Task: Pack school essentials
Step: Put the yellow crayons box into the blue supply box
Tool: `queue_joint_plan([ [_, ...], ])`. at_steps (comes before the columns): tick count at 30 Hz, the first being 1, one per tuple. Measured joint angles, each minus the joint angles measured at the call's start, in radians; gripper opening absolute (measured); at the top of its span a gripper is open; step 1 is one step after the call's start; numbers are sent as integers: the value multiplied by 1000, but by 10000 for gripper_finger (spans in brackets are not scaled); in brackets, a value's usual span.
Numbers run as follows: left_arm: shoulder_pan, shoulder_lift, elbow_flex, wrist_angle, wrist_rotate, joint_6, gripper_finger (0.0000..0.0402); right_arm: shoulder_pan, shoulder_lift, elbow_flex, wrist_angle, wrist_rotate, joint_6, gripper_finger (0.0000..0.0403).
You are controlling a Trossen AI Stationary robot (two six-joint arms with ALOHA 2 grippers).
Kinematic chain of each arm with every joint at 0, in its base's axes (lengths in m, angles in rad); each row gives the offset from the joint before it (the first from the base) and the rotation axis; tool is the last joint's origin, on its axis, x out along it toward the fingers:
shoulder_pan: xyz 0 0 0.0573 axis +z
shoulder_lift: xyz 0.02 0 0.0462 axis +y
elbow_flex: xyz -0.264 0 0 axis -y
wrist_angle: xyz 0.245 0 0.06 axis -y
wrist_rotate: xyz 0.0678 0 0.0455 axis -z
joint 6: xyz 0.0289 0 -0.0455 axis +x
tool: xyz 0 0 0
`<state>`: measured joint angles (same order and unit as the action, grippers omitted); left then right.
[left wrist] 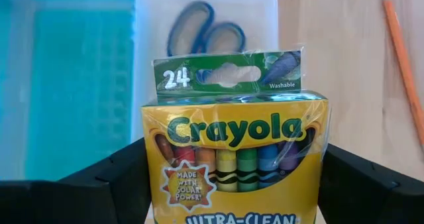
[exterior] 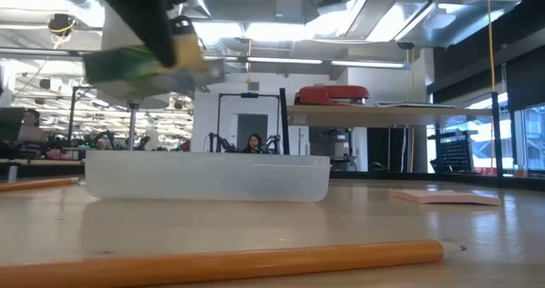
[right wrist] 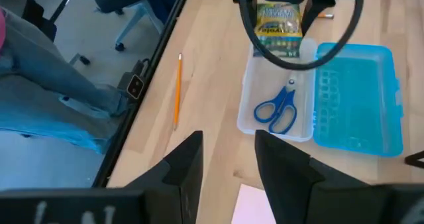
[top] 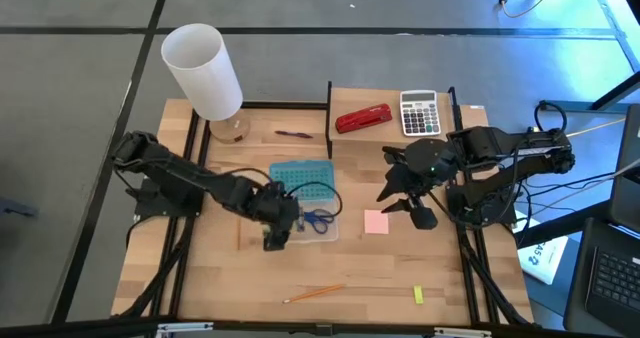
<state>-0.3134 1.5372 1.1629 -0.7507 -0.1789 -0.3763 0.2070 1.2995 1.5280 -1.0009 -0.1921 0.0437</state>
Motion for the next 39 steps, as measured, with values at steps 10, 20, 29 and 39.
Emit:
queue_joint_plan([
  [10,30,88,-1,79,-13,100,325,0,0,-8,17,91,23,139],
  [20,36,145,-1,94,-48,99,325,0,8,-14,-4,179,30,139],
  [29,34,176,-3,112,-43,98,325,1,27,-14,-4,254,26,139],
  [39,22,226,-3,134,-39,91,325,0,51,-15,-6,254,27,139],
])
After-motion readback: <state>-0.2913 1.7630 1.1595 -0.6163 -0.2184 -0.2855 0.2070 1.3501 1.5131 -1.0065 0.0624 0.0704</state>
